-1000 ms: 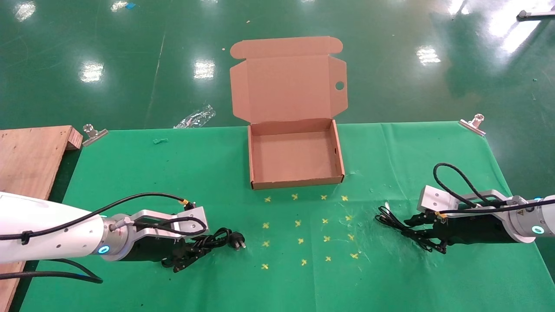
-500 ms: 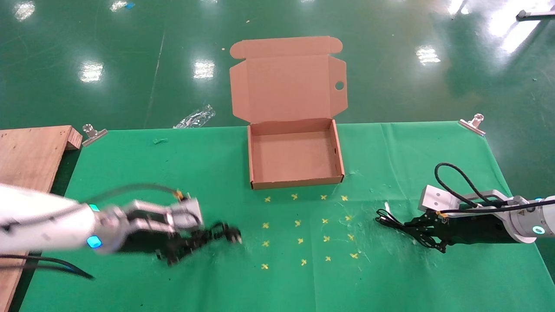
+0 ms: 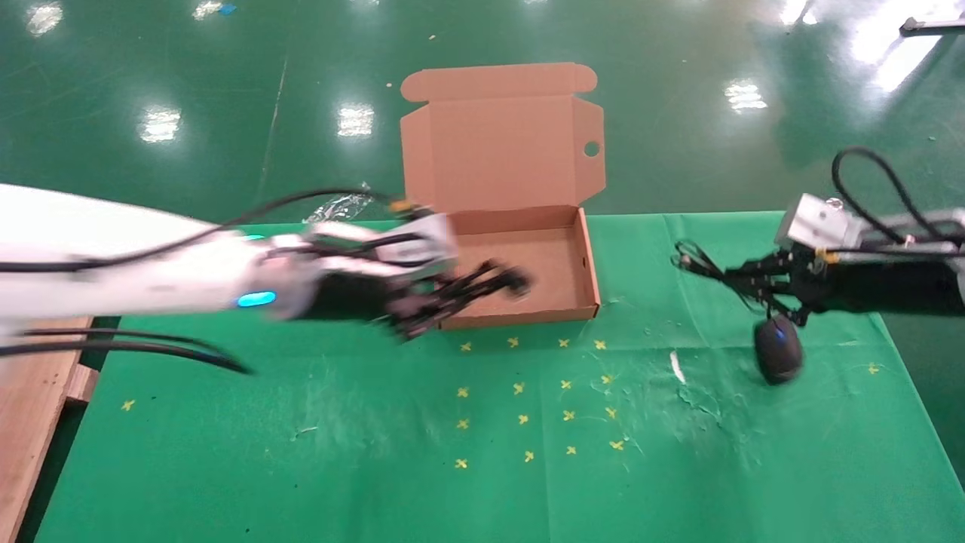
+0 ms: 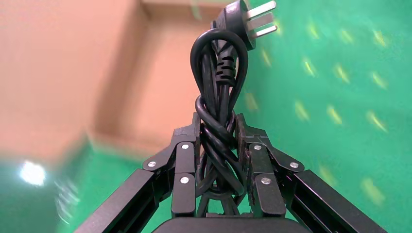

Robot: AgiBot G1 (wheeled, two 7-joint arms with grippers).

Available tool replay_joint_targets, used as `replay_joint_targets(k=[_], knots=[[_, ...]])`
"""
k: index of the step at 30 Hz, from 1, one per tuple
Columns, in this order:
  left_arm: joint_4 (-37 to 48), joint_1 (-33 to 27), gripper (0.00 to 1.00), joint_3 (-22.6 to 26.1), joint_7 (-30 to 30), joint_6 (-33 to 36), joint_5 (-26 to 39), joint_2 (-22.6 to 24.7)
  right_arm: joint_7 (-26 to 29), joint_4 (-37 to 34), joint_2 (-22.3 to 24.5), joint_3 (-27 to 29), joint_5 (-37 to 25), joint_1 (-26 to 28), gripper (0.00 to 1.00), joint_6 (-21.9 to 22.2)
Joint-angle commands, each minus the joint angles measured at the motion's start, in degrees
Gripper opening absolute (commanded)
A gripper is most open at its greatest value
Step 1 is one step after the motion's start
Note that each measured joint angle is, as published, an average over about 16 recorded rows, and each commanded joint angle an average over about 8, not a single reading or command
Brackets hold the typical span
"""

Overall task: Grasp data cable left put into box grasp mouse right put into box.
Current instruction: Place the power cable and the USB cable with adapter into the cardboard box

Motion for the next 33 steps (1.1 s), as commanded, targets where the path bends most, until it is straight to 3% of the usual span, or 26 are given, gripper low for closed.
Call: replay_joint_targets(k=[1,5,9,10,17,18,27,33], knots=[[0.99,-0.06,0.00,0.75,-0.47,-4.25,3.75,4.53,1.14,2.10,0.77,0.53,0.38,0.62,0.00,0.07],[6.44,-0.52,0.00,4.66,-0.17,-12.34,11.76,11.28,4.53,8.15,3.13,0.65,-0.51,0.55,0.00,-0.31],[9.66,-1.04,0.01,9.84,-1.73,-18.27,14.76,13.48,8.46,14.12,5.66,0.87,-1.23,-0.18,0.00,-0.53],[10.03,-1.18,0.10,11.24,-2.45,-19.38,14.85,13.54,9.36,15.44,6.23,0.99,-1.29,-0.38,0.00,-0.53],[11.85,-3.35,0.96,19.99,-7.61,-24.48,13.83,13.53,14.09,23.34,8.76,1.79,-2.16,-0.68,0.00,0.18],[12.05,-3.72,1.00,20.97,-8.23,-24.95,13.57,13.51,14.57,24.23,8.92,1.90,-2.33,-0.56,0.00,0.33],[13.43,-6.31,1.00,27.67,-12.45,-28.13,11.59,13.32,16.39,29.23,8.33,2.70,-1.69,1.08,0.00,0.66],[17.58,-8.36,1.00,28.50,-16.54,-29.84,10.46,12.38,14.32,29.74,5.15,1.93,-1.95,3.57,0.00,-0.01]])
